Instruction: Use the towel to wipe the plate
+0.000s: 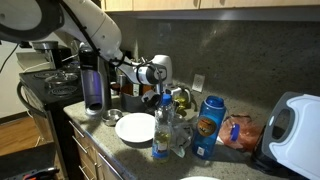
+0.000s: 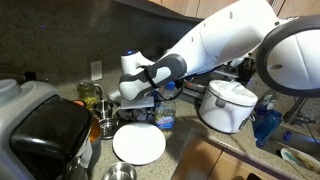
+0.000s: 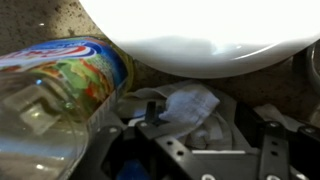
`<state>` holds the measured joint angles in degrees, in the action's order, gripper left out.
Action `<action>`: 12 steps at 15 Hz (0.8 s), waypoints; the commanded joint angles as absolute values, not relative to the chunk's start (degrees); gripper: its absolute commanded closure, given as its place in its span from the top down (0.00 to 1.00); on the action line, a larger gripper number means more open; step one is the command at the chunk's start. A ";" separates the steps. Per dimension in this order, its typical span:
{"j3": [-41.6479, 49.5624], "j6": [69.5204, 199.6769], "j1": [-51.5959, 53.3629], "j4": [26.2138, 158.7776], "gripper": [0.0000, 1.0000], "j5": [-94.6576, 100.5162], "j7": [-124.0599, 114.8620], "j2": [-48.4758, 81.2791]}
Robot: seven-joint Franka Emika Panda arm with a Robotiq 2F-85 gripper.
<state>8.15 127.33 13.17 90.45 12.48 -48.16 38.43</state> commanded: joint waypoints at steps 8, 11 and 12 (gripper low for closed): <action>9.50 125.30 14.24 88.02 0.01 14.59 -54.34 40.46; 9.28 125.12 14.68 87.37 0.00 15.29 -53.74 39.91; 9.33 124.97 15.09 87.01 0.00 15.88 -53.77 39.56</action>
<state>8.80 127.15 13.75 88.94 14.19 -52.31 40.01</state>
